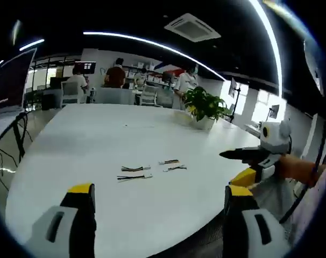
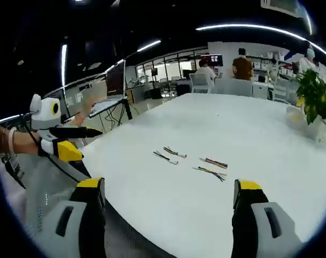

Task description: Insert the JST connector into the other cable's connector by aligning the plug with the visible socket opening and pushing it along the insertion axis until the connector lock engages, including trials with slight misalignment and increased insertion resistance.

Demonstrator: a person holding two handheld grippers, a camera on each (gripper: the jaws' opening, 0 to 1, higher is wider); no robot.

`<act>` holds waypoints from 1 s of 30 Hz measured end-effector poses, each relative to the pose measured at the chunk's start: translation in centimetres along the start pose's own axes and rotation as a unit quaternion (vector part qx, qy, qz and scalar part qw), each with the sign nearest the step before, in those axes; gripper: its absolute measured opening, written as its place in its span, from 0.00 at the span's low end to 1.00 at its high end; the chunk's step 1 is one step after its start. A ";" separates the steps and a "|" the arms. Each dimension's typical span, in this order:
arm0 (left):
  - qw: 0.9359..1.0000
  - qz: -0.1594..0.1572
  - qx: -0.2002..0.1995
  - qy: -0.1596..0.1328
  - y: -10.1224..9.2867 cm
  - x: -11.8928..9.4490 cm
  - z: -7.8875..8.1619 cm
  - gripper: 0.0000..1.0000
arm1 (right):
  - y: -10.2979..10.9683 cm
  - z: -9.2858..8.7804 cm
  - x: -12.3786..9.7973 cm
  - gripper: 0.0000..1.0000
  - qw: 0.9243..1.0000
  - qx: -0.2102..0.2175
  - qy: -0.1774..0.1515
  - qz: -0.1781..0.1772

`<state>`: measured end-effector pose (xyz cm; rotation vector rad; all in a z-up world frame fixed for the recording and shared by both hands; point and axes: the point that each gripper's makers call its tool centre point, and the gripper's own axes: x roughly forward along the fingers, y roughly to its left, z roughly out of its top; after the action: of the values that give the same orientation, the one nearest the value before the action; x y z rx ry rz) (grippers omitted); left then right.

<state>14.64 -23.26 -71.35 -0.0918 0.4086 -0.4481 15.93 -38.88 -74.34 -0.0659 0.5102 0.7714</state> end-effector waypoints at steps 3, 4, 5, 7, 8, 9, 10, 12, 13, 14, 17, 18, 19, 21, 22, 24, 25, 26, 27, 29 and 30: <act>1.000 -0.001 0.011 0.012 0.2 0.2 -0.4 0.99 | 0.5 1.1 -0.1 0.99 0.999 -0.014 -0.030 0.006; 1.000 -0.001 0.012 0.015 0.2 0.1 -0.5 0.99 | 0.7 1.2 -0.2 0.99 0.999 -0.017 -0.033 0.009; 1.000 -0.001 0.012 0.016 0.2 0.0 -0.4 0.99 | 0.6 1.0 -0.2 0.99 1.000 -0.015 -0.027 0.008; 1.000 0.002 0.007 0.013 0.3 -0.3 -0.4 0.99 | 0.4 0.5 -0.1 0.99 1.000 -0.012 -0.014 0.007; 1.000 0.005 0.004 0.014 0.4 -0.3 -0.4 0.99 | 0.4 0.4 -0.1 0.99 1.000 -0.009 -0.012 0.007; 1.000 0.006 0.004 0.013 0.5 -0.3 -0.4 0.99 | 0.4 0.4 0.0 0.99 1.000 -0.008 -0.011 0.007; 1.000 0.008 0.004 0.012 0.6 -0.4 -0.4 0.99 | 0.4 0.4 0.0 0.99 1.000 -0.007 -0.011 0.008; 1.000 0.018 0.011 0.004 0.9 -0.5 -0.1 0.99 | 0.5 0.4 0.0 0.99 1.000 -0.009 -0.012 0.010; 1.000 0.018 0.012 0.000 0.9 -0.6 0.0 0.99 | 0.5 0.4 0.0 0.99 1.000 -0.010 -0.012 0.010; 1.000 0.019 0.012 -0.001 0.9 -0.6 0.1 0.99 | 0.5 0.4 0.0 0.99 1.000 -0.012 -0.011 0.009; 1.000 0.021 0.015 0.001 1.0 -0.7 0.0 0.99 | 0.4 0.3 0.1 0.99 1.000 -0.013 -0.009 0.007; 1.000 0.021 0.015 0.001 1.0 -0.7 -0.1 0.99 | 0.3 0.3 0.1 0.99 1.000 -0.013 -0.007 0.006; 1.000 0.023 0.016 0.002 1.1 -0.7 -0.2 0.99 | 0.2 0.2 0.1 0.99 1.000 -0.015 -0.004 0.003; 1.000 0.024 0.015 0.004 1.2 -0.7 -0.3 0.99 | 0.2 0.0 0.2 0.99 1.000 -0.016 0.000 0.001; 1.000 0.023 0.014 0.005 1.2 -0.7 -0.4 0.99 | 0.2 -0.1 0.2 0.99 1.000 -0.014 0.001 0.001; 1.000 0.021 0.013 0.008 1.2 -0.7 -0.5 0.99 | 0.0 -0.3 0.2 0.99 1.000 -0.012 0.008 -0.003; 1.000 0.017 0.012 0.009 1.0 -0.6 -0.6 0.99 | -0.2 -0.5 0.2 0.99 1.000 -0.011 0.011 -0.007; 1.000 0.015 0.012 0.010 0.9 -0.6 -0.7 0.99 | -0.3 -0.5 0.2 0.99 1.000 -0.009 0.012 -0.009; 1.000 0.013 0.013 0.012 0.8 -0.6 -0.8 0.99 | -0.4 -0.6 0.2 0.99 1.000 -0.007 0.013 -0.012; 1.000 0.011 0.018 0.017 0.7 -0.5 -0.9 0.99 | -0.6 -0.6 0.1 0.99 1.000 -0.007 0.013 -0.017; 1.000 0.010 0.022 0.019 0.6 -0.4 -1.0 0.99 | -0.7 -0.6 0.1 0.99 1.000 -0.008 0.013 -0.019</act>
<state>14.14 -22.54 -72.22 -0.0358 0.4368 -0.4405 16.23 -39.45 -74.99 -0.0999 0.5268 0.7376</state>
